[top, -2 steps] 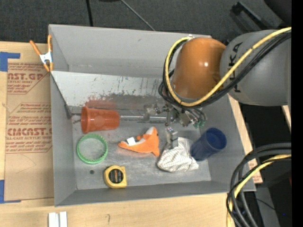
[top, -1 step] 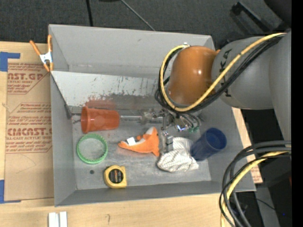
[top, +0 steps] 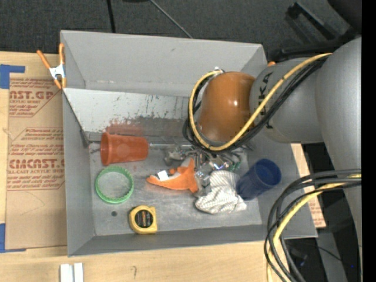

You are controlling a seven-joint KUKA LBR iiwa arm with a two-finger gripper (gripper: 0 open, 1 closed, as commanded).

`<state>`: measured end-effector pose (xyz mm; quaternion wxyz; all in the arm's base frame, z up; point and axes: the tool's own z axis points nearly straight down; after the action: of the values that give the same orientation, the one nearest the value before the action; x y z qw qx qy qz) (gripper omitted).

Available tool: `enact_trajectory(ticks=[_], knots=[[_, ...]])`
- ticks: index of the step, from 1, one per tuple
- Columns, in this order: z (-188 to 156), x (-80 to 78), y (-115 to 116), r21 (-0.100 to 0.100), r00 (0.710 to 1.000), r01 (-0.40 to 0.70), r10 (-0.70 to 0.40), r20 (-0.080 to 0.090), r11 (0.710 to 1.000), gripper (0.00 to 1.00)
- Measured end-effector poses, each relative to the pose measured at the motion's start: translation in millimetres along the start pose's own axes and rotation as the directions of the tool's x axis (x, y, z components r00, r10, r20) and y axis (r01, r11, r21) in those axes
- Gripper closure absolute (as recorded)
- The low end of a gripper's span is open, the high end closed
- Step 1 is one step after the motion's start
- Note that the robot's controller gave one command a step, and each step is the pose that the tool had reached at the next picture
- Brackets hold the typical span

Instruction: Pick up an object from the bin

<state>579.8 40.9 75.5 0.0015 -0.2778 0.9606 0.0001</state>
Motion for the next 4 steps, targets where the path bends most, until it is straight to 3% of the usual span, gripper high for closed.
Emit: enact_trajectory(ticks=[1,4], knots=[[10.5,2.5,-4.7,-0.002,1.000,-0.023,0.023,0.003,1.000,1.00],[-3.1,3.7,-5.2,-0.002,1.000,-0.028,0.028,-0.001,1.000,1.00]])
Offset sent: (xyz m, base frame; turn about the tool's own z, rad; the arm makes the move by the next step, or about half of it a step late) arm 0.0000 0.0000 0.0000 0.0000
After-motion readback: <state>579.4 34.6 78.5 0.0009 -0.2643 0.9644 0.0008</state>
